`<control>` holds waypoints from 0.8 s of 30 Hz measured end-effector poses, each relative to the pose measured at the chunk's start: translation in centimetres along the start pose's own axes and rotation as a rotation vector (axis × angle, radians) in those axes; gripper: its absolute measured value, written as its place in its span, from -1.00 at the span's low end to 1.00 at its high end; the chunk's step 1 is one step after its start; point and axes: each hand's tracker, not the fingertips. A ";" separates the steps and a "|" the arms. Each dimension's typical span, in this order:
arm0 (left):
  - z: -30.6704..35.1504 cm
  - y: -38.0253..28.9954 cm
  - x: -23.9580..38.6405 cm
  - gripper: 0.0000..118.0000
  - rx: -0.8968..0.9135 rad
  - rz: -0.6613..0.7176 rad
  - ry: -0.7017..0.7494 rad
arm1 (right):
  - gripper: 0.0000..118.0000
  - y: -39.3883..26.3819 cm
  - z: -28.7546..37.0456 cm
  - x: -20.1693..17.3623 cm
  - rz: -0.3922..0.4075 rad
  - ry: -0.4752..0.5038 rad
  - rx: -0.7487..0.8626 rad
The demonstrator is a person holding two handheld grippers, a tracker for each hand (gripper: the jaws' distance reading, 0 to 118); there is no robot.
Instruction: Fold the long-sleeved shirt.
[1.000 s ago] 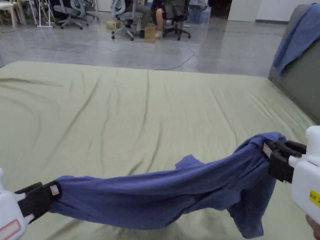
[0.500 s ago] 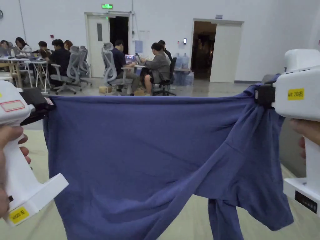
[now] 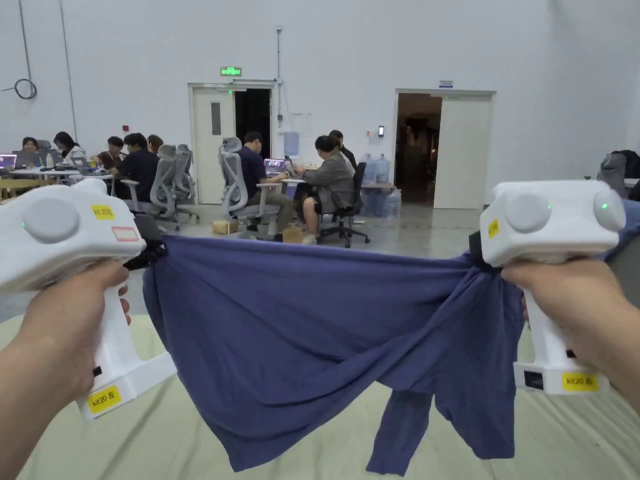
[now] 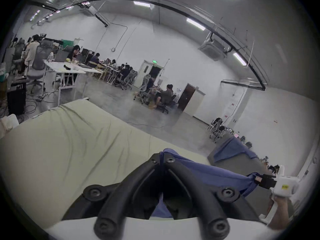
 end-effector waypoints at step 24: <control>14.6 -31.2 -15.9 -1.00 -0.572 0.003 0.067 | -0.91 -40.3 3.9 2.4 0.182 0.150 -0.493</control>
